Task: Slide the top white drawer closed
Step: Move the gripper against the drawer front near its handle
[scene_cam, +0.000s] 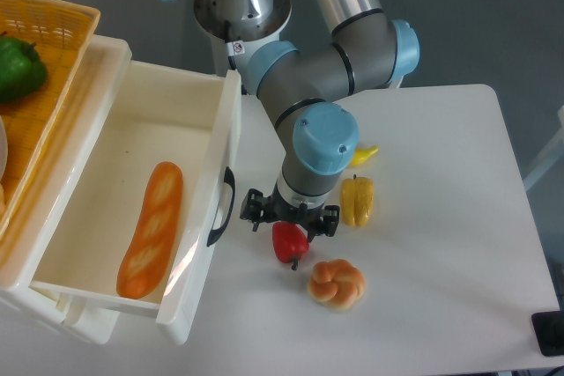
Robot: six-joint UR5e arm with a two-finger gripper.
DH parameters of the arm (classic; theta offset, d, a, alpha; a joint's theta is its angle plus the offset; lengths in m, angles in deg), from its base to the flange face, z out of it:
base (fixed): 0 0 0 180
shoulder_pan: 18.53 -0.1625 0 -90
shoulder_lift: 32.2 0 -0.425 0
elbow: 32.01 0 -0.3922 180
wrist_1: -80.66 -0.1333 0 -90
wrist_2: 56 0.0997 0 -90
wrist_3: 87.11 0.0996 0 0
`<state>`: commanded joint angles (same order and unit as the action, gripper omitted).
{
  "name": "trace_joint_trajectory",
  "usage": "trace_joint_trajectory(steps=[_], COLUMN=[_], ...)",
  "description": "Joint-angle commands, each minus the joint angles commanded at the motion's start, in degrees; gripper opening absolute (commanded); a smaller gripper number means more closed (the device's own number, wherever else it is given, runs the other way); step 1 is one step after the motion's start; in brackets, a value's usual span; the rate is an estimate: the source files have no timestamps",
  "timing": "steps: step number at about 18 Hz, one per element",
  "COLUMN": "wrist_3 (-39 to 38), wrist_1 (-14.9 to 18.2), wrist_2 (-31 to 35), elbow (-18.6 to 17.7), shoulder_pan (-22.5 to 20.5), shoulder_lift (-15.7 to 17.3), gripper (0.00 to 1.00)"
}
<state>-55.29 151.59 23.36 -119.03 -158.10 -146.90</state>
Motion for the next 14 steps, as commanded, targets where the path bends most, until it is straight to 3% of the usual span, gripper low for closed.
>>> trace_joint_trajectory(steps=[14], wrist_3=[0.09], wrist_1=[0.79], wrist_2=[-2.99], elbow=[-0.18], shoulder_pan=[0.35], shoulder_lift=[0.62], gripper=[1.00])
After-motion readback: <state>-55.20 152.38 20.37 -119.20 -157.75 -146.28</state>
